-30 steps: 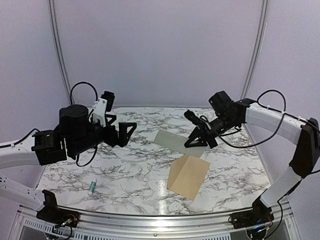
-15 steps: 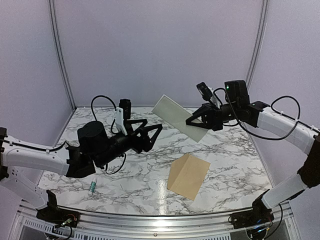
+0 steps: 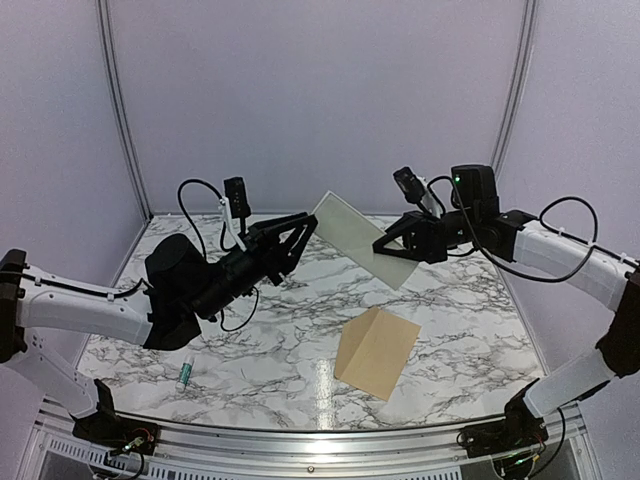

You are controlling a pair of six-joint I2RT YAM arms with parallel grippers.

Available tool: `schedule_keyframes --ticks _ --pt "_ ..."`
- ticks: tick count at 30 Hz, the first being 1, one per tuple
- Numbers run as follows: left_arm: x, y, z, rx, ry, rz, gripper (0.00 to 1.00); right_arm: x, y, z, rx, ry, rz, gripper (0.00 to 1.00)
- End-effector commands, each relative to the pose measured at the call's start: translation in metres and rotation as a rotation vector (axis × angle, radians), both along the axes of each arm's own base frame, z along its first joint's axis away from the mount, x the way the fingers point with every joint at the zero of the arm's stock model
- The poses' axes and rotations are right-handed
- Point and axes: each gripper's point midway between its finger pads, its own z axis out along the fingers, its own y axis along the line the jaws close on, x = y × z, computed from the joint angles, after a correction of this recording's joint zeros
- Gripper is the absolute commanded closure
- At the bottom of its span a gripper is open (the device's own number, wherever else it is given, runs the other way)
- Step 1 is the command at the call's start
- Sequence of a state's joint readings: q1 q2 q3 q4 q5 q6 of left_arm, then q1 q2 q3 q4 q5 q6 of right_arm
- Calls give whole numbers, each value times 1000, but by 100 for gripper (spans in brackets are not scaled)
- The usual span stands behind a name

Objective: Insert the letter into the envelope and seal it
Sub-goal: Pass from the right arm to the left, then pass from the left arm to the right

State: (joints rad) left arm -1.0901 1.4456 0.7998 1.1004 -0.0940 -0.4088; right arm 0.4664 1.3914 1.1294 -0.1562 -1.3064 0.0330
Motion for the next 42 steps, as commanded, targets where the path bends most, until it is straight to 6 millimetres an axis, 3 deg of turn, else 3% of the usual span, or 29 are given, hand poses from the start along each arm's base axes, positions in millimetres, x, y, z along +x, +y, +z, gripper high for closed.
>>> schedule_keyframes --ticks 1,5,10,19,24,26,30,39,41,42 --pt "-3 5 10 -89 -15 -47 73 -5 -5 13 32 -33 12 93" --pt "-3 0 10 -88 -15 -72 81 -6 -5 13 35 -28 14 92" --pt "-1 -2 5 -81 -4 -68 72 -9 -6 14 41 -22 21 92" --pt "-2 -6 2 -63 -18 -89 97 -10 -6 14 43 -23 17 90" --pt "-7 -13 -4 12 -24 -126 100 -4 -8 -1 -45 -142 -10 51" --pt "-10 -18 -9 68 -28 -152 100 1 -8 -5 -103 -204 -13 46" --pt "-15 -28 -22 195 -13 -201 100 4 -6 -15 -192 -228 32 44" --pt "-27 -32 -24 279 -20 -274 100 -31 16 -50 -286 -176 169 44" --pt "-27 -33 -21 283 -22 -276 100 -36 19 -51 -279 -165 186 48" --pt "-27 -33 -21 287 -23 -279 100 -36 19 -51 -272 -157 190 55"
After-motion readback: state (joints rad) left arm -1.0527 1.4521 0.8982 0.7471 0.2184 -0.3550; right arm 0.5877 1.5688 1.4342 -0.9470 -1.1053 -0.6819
